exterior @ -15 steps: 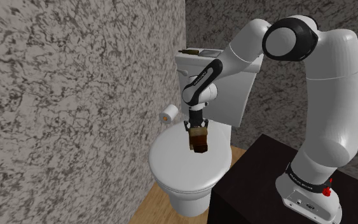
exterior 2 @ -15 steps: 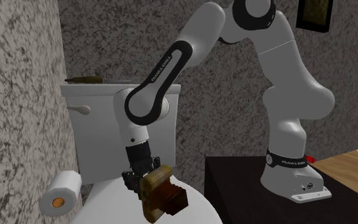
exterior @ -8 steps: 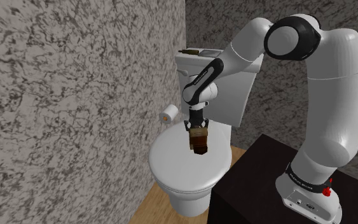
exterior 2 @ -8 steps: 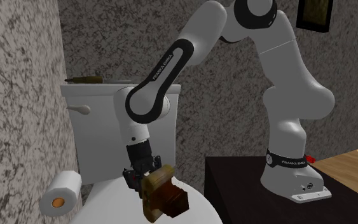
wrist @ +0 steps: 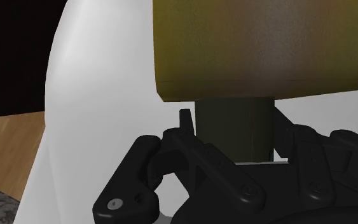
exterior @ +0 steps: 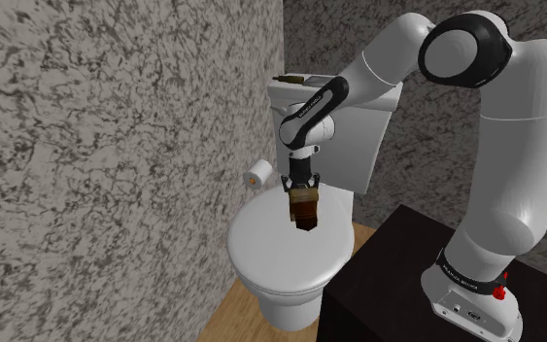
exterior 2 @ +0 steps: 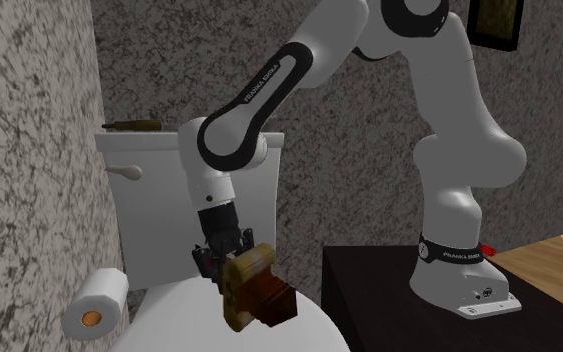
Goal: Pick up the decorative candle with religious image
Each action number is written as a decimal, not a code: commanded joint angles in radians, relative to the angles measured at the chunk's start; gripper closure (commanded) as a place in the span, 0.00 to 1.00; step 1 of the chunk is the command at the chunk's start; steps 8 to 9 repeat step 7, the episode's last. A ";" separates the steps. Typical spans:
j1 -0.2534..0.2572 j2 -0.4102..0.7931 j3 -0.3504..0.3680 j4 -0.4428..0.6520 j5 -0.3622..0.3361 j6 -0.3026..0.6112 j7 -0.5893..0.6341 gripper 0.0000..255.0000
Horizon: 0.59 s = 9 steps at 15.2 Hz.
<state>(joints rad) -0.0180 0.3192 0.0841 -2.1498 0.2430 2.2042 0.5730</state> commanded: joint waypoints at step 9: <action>-0.001 -0.063 -0.001 0.009 -0.006 -0.070 0.015 1.00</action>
